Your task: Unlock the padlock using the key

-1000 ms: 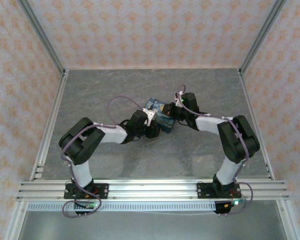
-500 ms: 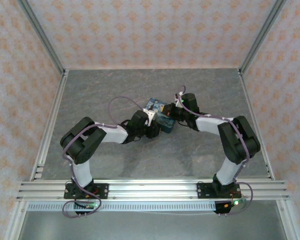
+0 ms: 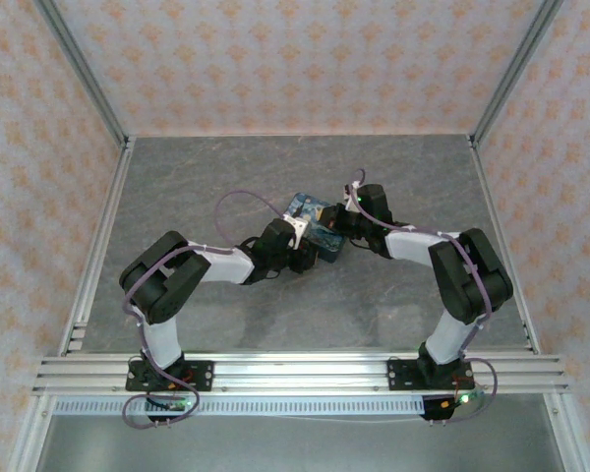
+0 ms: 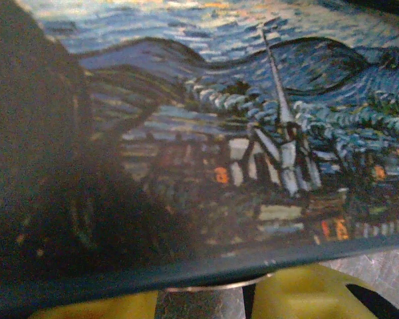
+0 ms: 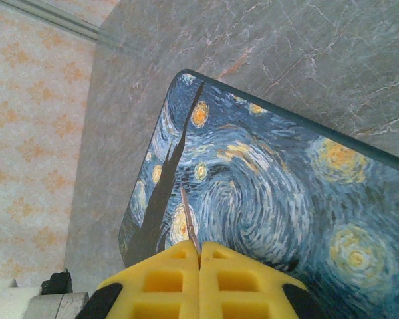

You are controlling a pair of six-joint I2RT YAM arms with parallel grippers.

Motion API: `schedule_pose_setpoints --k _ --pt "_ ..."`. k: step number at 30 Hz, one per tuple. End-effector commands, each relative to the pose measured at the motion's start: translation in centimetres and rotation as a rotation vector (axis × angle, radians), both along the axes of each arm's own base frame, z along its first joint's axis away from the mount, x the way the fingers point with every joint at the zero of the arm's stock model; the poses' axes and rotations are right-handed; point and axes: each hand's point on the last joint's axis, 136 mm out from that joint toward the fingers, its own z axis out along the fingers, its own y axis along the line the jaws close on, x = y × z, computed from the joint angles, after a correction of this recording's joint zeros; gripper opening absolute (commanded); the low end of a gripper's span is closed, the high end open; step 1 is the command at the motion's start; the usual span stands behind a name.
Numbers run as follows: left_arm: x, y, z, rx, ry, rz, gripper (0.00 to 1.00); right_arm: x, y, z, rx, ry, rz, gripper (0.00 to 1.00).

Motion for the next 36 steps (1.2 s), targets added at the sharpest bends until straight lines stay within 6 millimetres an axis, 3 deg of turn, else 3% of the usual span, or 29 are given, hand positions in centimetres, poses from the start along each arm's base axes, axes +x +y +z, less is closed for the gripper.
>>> schedule_pose_setpoints --k 1,27,36 --pt "1.38 -1.11 2.75 -0.050 -0.067 0.028 0.38 -1.74 -0.25 -2.00 -0.036 0.079 -0.002 0.00" --pt "1.88 -1.65 2.19 -0.006 -0.014 0.116 0.36 -1.93 0.09 -1.77 -0.031 0.076 -0.008 0.00" --pt "1.81 -1.96 2.40 -0.032 0.001 0.120 0.29 -1.96 0.10 -1.37 -0.027 0.066 -0.010 0.00"
